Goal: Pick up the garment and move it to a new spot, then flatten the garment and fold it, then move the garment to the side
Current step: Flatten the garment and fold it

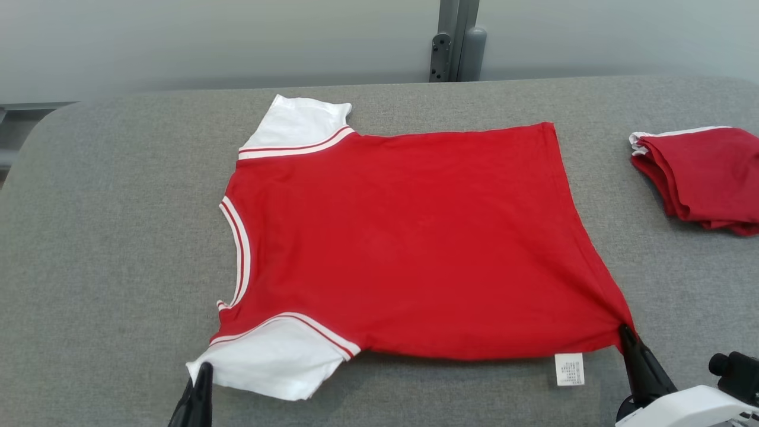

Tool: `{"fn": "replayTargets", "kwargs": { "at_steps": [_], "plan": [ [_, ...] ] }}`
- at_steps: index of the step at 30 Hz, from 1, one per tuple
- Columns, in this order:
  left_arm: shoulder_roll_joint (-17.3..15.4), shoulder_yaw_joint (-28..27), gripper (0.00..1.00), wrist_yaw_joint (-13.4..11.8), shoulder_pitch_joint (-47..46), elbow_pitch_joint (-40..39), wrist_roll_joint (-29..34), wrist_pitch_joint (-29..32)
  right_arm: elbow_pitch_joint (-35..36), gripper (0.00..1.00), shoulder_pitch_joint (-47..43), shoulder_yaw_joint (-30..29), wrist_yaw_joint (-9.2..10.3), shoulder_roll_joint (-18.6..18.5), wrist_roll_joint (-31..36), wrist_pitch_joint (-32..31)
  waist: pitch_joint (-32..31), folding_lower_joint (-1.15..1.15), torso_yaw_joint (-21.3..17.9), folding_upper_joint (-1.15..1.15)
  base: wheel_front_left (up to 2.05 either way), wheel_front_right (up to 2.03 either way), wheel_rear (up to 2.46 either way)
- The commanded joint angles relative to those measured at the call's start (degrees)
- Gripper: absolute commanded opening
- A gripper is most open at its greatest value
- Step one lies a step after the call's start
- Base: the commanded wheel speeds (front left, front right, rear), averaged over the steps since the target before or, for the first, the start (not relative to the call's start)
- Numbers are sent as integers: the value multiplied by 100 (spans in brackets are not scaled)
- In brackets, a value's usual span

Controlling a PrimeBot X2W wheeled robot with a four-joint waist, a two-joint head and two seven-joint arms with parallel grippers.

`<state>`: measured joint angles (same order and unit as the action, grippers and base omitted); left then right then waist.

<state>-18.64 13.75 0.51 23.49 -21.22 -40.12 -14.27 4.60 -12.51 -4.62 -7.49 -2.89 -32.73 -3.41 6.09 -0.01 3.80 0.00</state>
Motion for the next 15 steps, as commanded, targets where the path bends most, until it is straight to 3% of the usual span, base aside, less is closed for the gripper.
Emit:
{"fn": "replayTargets", "kwargs": {
  "at_steps": [1, 15],
  "plan": [
    [-3, 47, 0, 38, -142, 94, 54, -5, -140, 0, 47, 38, 0, -6, -65, 38, 33, 1, -15, 0, 0, 0, 0],
    [123, 312, 0, 186, -576, 847, 180, 16, -893, 0, 466, 184, 0, -8, 74, 322, 270, 1, -57, 0, 0, 0, 0]
  ]
}}
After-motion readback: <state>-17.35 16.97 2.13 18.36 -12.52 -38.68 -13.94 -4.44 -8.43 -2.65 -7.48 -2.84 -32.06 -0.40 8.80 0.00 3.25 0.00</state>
